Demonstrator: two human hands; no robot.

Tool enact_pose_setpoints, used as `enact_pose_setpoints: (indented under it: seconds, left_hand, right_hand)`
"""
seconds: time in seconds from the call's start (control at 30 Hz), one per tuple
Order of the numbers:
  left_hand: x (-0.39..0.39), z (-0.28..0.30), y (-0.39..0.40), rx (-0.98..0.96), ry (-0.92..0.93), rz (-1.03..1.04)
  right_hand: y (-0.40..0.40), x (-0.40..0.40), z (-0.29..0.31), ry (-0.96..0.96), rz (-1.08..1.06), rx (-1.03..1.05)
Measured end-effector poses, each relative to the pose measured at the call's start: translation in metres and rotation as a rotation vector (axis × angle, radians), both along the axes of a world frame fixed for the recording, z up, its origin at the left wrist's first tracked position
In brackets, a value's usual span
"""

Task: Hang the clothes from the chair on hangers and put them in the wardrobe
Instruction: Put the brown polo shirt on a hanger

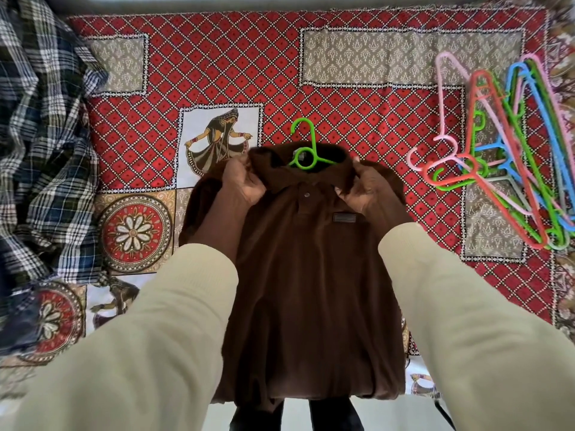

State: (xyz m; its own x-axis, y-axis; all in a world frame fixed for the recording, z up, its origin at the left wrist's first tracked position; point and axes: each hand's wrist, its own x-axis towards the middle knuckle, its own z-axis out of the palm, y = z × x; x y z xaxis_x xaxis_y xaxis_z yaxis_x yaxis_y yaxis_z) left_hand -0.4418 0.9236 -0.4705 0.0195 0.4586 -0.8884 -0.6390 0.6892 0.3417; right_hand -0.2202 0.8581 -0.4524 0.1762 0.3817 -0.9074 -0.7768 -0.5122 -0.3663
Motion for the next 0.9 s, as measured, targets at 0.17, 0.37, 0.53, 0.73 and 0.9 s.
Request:
enact_pose_setpoints:
  seconds: [0.17,0.37,0.53,0.73,0.9]
  left_hand:
    - [-0.005,0.002,-0.006,0.024,0.257,-0.311]
    - [-0.009,0.009,0.003,0.158,0.346,-0.704]
    - [-0.01,0.019,0.024,0.02,0.331,-0.873]
    - [-0.008,0.007,0.044,0.022,0.225,-0.409]
    - [-0.009,-0.008,0.046,-0.055,0.284,-0.33]
  right_hand:
    - [0.002,-0.002,-0.004,-0.228,0.026,-0.119]
    - [0.011,-0.004,0.013,-0.317,0.227,-0.124]
    - [0.022,0.002,0.012,-0.236,0.337,-0.106]
    - [0.031,0.009,0.012,-0.113,0.067,-0.053]
    - [0.032,0.01,0.009,-0.035,-0.148,-0.063]
